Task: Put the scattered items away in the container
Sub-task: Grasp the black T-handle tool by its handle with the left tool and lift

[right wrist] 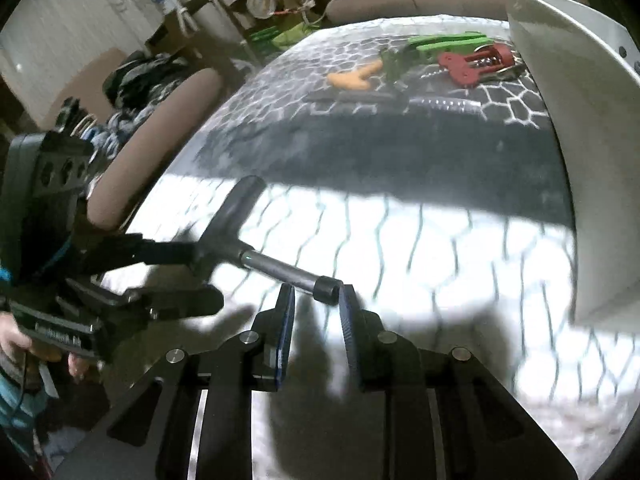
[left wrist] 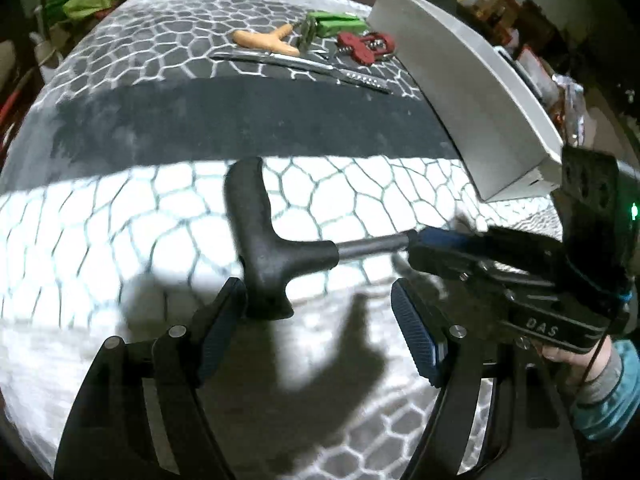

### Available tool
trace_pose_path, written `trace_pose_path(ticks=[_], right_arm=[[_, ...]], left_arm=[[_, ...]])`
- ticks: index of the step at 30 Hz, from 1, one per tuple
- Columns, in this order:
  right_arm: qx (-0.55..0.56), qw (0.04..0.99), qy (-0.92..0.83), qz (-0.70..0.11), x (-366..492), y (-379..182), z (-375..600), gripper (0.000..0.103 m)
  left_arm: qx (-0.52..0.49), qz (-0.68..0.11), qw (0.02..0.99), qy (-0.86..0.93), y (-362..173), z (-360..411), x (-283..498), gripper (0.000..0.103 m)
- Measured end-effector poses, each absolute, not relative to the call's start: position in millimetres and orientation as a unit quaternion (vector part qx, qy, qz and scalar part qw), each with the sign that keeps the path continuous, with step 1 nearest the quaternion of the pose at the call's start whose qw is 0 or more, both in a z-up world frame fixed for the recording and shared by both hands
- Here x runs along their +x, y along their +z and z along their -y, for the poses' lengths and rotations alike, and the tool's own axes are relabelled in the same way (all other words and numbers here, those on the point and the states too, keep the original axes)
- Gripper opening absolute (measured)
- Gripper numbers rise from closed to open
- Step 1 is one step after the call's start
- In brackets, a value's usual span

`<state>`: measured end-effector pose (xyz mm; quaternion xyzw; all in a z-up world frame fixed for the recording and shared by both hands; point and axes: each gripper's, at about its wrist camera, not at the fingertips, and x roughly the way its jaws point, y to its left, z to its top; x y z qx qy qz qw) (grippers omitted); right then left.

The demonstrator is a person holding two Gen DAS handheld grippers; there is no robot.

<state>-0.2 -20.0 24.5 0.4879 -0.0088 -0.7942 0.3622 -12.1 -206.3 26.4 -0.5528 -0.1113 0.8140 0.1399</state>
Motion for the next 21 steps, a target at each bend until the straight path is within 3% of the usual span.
trace_pose_path(ticks=[7, 10, 12, 14, 17, 21], right_arm=[[0.468, 0.33, -0.82, 0.011, 16.6, 33.5, 10.2, 0.03], [0.474, 0.327, -0.818, 0.019, 11.8, 26.2, 13.6, 0.03], [0.472, 0.327, -0.819, 0.015, 9.4, 22.3, 18.6, 0.03], [0.465, 0.33, -0.821, 0.008, 7.7, 21.3, 23.4, 0.03], [0.454, 0.333, -0.826, -0.013, 6.4, 19.7, 30.1, 0.03], [0.447, 0.338, -0.828, -0.025, 5.0, 14.9, 34.3, 0.03]], left_arm=[[-0.516, 0.153, 0.056, 0.841, 34.2, 231.2, -24.0, 0.079], [-0.528, 0.108, 0.037, 0.842, 25.3, 222.2, -43.0, 0.076], [-0.542, 0.079, 0.028, 0.836, 16.7, 213.8, -52.1, 0.067], [-0.542, 0.059, 0.017, 0.838, 14.7, 206.5, -56.5, 0.065], [-0.538, 0.046, -0.009, 0.842, 14.1, 203.8, -59.0, 0.033], [-0.542, 0.058, 0.002, 0.838, 12.5, 205.4, -66.1, 0.025]])
